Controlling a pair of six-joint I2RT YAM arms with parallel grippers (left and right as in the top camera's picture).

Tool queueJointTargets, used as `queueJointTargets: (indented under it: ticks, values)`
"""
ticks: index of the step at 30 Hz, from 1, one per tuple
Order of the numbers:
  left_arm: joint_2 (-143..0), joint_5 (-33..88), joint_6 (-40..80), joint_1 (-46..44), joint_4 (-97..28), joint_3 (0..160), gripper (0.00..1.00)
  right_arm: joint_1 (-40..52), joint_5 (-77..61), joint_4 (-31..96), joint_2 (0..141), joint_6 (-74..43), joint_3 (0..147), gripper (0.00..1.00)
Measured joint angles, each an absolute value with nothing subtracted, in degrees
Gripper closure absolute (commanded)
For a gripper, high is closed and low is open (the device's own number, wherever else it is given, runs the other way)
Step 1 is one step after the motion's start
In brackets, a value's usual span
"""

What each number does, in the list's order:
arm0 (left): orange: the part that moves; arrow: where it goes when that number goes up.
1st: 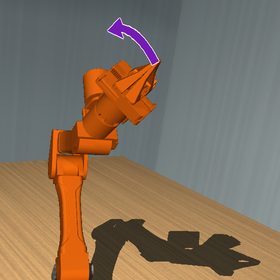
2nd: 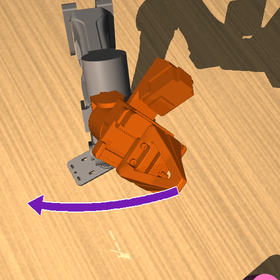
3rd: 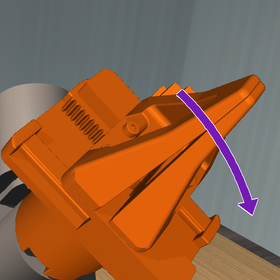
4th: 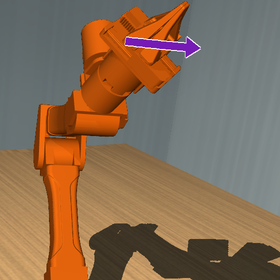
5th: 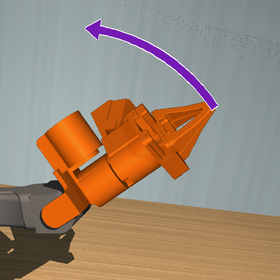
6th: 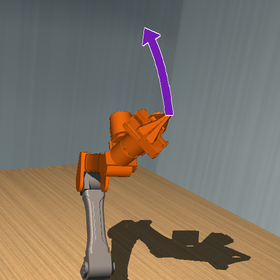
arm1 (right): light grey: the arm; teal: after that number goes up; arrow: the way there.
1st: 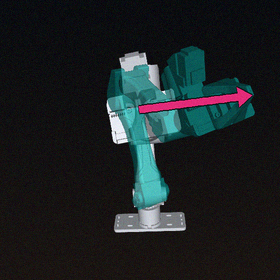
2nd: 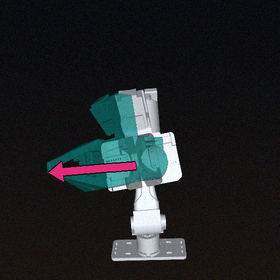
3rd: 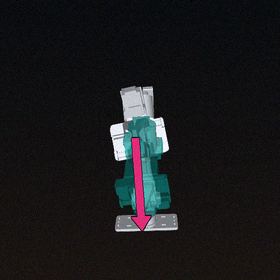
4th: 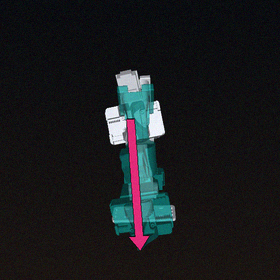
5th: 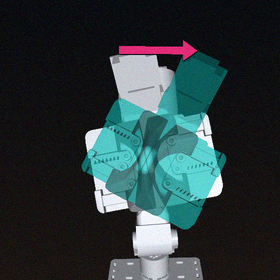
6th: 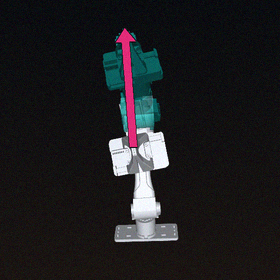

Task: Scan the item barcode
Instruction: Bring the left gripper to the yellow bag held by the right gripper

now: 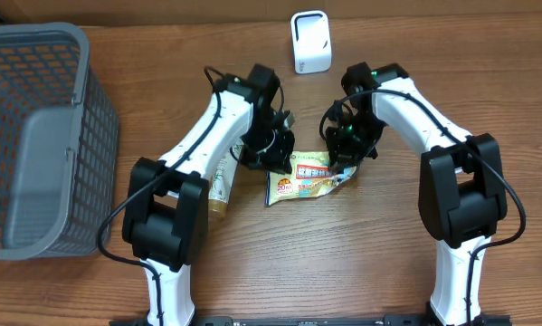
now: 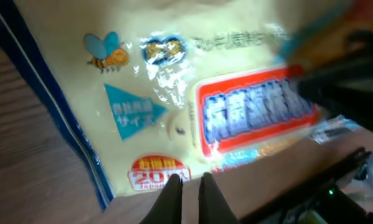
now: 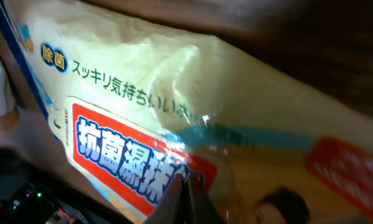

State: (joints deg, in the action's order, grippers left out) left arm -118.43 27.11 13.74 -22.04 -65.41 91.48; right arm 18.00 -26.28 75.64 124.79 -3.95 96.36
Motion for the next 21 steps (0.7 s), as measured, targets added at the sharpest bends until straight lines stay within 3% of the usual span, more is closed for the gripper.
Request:
queueJointTargets:
  ticks: [7,21]
  values:
    - [-120.7,26.8,16.3,-22.0,-58.3,81.1,0.96,18.0,-26.1,75.2,124.8,-3.5,93.6,0.96]
    - [-120.3,12.2,26.3,-21.4,-63.2,82.5,0.96,17.0,-17.7,83.4,124.5,-8.1,96.1,0.96]
